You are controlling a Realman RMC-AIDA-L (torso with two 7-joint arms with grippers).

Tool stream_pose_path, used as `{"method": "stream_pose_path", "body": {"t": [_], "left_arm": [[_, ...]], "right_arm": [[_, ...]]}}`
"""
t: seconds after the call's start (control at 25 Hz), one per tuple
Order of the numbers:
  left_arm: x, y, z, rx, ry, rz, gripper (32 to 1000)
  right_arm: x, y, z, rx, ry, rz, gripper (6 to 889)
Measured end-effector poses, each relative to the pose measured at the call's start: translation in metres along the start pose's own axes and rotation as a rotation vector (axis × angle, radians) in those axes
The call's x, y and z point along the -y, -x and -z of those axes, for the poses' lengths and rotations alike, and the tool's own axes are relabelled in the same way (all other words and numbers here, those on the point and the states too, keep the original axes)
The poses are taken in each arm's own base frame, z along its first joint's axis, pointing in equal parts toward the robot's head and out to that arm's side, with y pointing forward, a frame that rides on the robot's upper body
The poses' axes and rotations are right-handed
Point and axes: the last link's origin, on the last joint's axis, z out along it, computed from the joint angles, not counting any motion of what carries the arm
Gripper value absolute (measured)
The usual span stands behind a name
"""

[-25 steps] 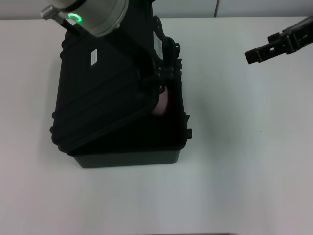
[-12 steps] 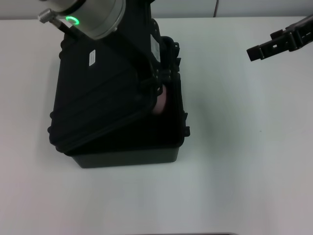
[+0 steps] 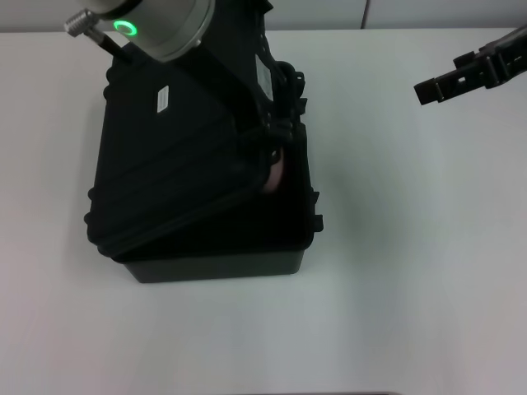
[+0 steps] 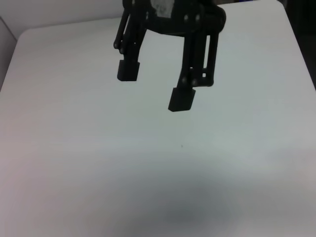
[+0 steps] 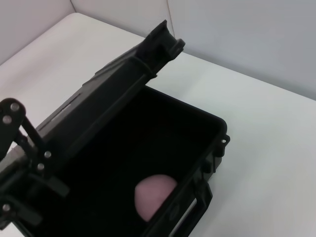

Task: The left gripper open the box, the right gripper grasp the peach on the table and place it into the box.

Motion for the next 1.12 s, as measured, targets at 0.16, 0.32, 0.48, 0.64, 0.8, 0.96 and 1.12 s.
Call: {"method": "stream_pose_path", "body": {"t": [0.16,0.32,0.48,0.64,0.8,0.96,1.12], "left_arm": [[-0.0002,-0.0013,0.0012,-0.006,0.001,0.003,300],[-0.0012,-0.0029,0.0019,-0.006,0.007,0.000,375],[-0.0017,-0.0046,0.0022,-0.005,0.011,-0.003,491],[-0.0023,-0.0058,0.0026,-0.004,0.015,-0.003,639],[-0.0022,-0.0069,0.0028,-0.005,0.014,-0.003,758],[-0.0021,-0.0076,0.0028,-0.007,0.014,-0.004,788],[-0.0013,-0.0076,0.0033,-0.008,0.009,-0.002,788]], "right_arm": [[-0.0001,0.0001,0.0000,0.001,0.001,0.003,883],[-0.0002,0.0003,0.0001,0.002,0.002,0.006,883],[-0.0008,0.0011,0.0006,0.007,0.007,0.009,883],[-0.0011,0.0016,0.0010,0.010,0.009,0.010,883],[-0.0011,0.0016,0.0010,0.010,0.010,0.011,883],[-0.0008,0.0016,0.0013,0.010,0.008,0.012,883],[-0.0007,0.0016,0.0014,0.010,0.008,0.012,883]]}}
